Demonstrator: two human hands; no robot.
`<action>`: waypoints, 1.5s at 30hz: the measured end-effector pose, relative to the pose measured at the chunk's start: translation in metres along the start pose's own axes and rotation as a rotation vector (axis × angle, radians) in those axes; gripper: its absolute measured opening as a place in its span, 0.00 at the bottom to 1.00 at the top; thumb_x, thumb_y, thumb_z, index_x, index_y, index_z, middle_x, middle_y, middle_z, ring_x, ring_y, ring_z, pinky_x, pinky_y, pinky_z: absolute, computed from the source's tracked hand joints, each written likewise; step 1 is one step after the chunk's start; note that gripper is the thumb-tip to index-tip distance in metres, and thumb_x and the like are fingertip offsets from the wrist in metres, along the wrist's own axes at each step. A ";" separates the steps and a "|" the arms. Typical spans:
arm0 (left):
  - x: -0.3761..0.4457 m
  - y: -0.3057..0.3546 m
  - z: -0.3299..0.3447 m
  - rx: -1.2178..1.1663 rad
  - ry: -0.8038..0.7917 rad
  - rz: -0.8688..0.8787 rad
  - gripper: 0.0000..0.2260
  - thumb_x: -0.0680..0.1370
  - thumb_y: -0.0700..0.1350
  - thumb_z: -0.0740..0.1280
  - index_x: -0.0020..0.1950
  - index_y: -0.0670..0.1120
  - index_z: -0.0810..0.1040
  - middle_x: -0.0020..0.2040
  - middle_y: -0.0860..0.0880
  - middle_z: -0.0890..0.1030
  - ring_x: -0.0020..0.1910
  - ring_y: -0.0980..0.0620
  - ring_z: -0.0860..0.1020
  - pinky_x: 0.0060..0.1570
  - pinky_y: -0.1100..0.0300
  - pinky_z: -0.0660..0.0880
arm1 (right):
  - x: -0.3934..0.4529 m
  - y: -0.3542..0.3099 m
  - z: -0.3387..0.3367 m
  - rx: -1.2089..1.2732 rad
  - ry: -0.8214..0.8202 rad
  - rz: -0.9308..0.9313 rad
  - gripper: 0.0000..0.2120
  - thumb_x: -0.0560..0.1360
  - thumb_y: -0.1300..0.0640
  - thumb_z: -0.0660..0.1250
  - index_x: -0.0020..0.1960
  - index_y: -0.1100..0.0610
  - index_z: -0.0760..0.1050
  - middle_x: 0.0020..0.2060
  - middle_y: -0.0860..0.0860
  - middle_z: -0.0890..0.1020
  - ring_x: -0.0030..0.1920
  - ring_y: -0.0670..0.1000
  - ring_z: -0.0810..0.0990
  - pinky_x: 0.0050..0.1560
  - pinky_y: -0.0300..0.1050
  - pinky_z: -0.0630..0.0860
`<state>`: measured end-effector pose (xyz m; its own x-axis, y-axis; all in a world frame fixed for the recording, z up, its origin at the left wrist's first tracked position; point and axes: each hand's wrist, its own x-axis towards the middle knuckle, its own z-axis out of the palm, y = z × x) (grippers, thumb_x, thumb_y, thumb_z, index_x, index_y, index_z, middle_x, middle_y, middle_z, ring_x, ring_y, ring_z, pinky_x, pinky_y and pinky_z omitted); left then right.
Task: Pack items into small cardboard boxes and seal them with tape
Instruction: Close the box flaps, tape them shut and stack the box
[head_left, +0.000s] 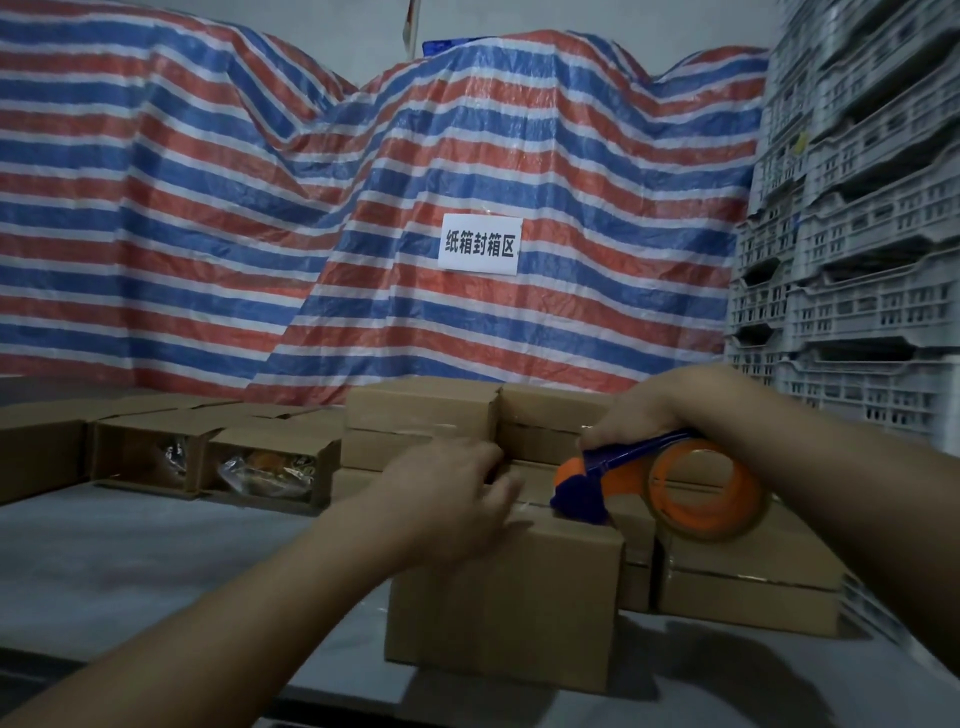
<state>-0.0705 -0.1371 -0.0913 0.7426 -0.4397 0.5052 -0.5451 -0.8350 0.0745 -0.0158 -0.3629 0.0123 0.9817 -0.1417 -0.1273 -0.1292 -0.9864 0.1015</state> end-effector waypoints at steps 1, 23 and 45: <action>-0.002 0.005 0.005 -0.035 -0.061 0.042 0.21 0.81 0.64 0.54 0.67 0.54 0.71 0.64 0.53 0.75 0.61 0.52 0.74 0.59 0.55 0.72 | 0.001 0.001 0.000 0.004 -0.004 -0.003 0.23 0.76 0.31 0.59 0.48 0.50 0.78 0.23 0.44 0.79 0.21 0.43 0.76 0.36 0.41 0.72; 0.001 0.010 0.024 0.104 -0.158 0.068 0.39 0.74 0.73 0.54 0.79 0.53 0.55 0.73 0.52 0.70 0.67 0.51 0.71 0.61 0.54 0.71 | -0.018 0.065 0.038 0.055 0.144 -0.052 0.28 0.74 0.25 0.56 0.57 0.44 0.77 0.55 0.49 0.80 0.57 0.50 0.77 0.68 0.53 0.69; 0.025 0.063 0.039 0.111 -0.220 0.217 0.33 0.77 0.68 0.58 0.78 0.53 0.59 0.75 0.50 0.67 0.71 0.50 0.68 0.68 0.50 0.68 | -0.061 0.033 0.038 -0.380 0.273 -0.055 0.23 0.79 0.31 0.54 0.52 0.50 0.74 0.45 0.49 0.78 0.43 0.49 0.76 0.46 0.47 0.73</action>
<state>-0.0705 -0.2134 -0.1074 0.6866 -0.6622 0.3000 -0.6630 -0.7397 -0.1152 -0.0852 -0.3901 -0.0144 0.9931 -0.0126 0.1162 -0.0654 -0.8842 0.4625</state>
